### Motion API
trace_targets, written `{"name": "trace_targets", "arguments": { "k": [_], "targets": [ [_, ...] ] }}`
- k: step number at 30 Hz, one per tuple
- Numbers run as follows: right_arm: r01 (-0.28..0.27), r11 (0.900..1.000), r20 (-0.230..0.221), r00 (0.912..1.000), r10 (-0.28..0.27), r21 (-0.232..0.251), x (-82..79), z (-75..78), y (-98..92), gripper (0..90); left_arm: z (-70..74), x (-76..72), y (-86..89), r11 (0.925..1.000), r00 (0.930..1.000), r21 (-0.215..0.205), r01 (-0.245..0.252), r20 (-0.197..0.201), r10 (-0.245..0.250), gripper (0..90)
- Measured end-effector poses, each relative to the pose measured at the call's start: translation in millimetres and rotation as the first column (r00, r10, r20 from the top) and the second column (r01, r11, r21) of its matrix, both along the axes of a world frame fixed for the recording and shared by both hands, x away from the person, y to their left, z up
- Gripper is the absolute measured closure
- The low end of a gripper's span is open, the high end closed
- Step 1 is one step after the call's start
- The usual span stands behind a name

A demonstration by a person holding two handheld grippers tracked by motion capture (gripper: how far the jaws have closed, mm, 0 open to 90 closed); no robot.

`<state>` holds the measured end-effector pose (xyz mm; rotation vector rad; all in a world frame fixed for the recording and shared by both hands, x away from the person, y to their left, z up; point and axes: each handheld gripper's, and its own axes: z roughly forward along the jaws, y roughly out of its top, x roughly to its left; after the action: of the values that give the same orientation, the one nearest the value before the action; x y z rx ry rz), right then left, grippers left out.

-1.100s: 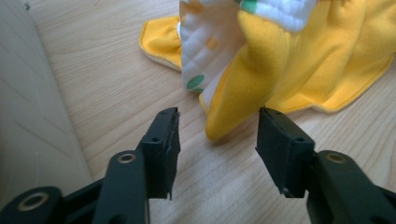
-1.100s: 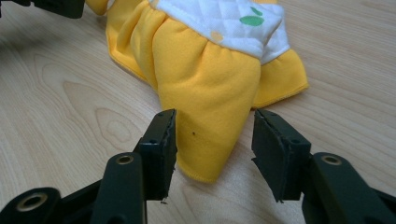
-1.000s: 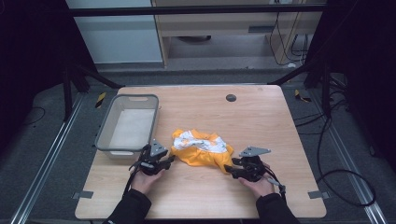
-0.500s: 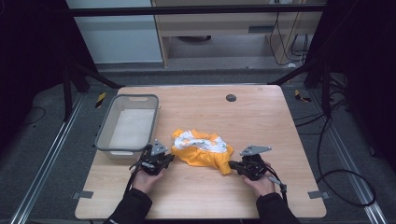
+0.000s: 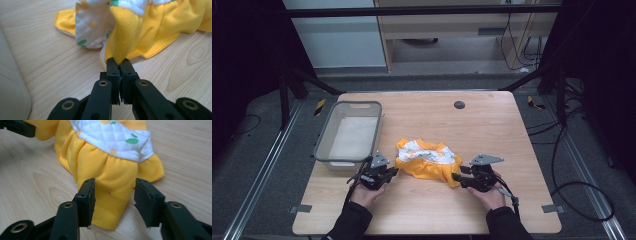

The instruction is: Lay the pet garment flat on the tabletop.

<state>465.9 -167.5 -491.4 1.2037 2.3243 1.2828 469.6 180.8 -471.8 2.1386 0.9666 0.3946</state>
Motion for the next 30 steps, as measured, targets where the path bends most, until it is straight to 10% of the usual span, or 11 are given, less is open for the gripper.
{"name": "trace_targets", "arguments": {
  "k": [6, 13, 24, 30],
  "targets": [
    [-0.002, 0.999, -0.032, 0.9995, 0.000, -0.045, 5.8, -8.4, 9.6, 53.9, -1.9, 0.5, -0.7, 1.0000, 1.0000, 0.004, 0.005, -0.007, -0.004, 87.4],
    [-0.002, 0.995, -0.039, 0.9992, -0.001, -0.095, 5.1, -7.5, 8.0, 86.5, -2.4, -0.2, -1.3, 0.9999, 0.9999, 0.006, 0.009, -0.013, -0.009, 87.4],
    [-0.038, 0.999, 0.025, 0.9990, 0.038, -0.001, -19.3, 29.4, -11.5, 87.3, 27.7, -24.6, 16.8, 0.9954, 0.9995, -0.091, 0.030, -0.006, -0.031, 87.5],
    [-0.114, 0.993, 0.010, 0.9934, 0.114, 0.043, -48.3, 44.5, -25.6, 87.2, 33.1, -57.0, 27.0, 0.9915, 0.9944, -0.113, 0.064, -0.077, -0.073, 87.4]
  ]
}}
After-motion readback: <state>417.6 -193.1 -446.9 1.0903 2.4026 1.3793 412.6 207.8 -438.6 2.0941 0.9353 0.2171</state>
